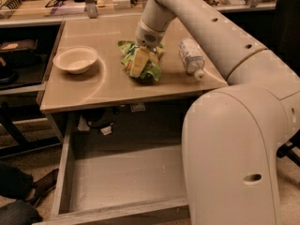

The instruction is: Place green rice chip bag into top drawer

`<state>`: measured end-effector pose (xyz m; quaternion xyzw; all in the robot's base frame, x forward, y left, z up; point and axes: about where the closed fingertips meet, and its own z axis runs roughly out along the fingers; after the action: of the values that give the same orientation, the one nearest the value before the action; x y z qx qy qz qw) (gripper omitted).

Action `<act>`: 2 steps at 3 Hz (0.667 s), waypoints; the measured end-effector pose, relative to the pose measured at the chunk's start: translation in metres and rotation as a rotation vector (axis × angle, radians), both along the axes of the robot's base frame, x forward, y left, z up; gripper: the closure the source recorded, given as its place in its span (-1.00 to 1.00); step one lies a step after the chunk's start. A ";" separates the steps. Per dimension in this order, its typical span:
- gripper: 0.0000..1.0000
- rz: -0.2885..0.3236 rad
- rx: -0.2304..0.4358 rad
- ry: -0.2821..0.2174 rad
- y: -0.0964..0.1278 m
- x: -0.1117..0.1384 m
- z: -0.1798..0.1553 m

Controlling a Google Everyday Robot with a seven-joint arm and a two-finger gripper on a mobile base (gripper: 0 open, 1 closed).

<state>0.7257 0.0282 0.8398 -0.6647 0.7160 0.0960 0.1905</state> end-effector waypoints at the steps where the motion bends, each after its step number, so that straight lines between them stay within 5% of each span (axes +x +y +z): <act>1: 1.00 0.034 0.005 -0.044 0.005 -0.001 0.019; 2: 1.00 0.055 0.015 -0.072 0.008 -0.011 0.038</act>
Offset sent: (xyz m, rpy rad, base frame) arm -0.0294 0.0070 0.0670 0.0254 -0.1103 0.0792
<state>0.7144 0.0363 0.8778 -0.6858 0.6892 0.0827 0.2186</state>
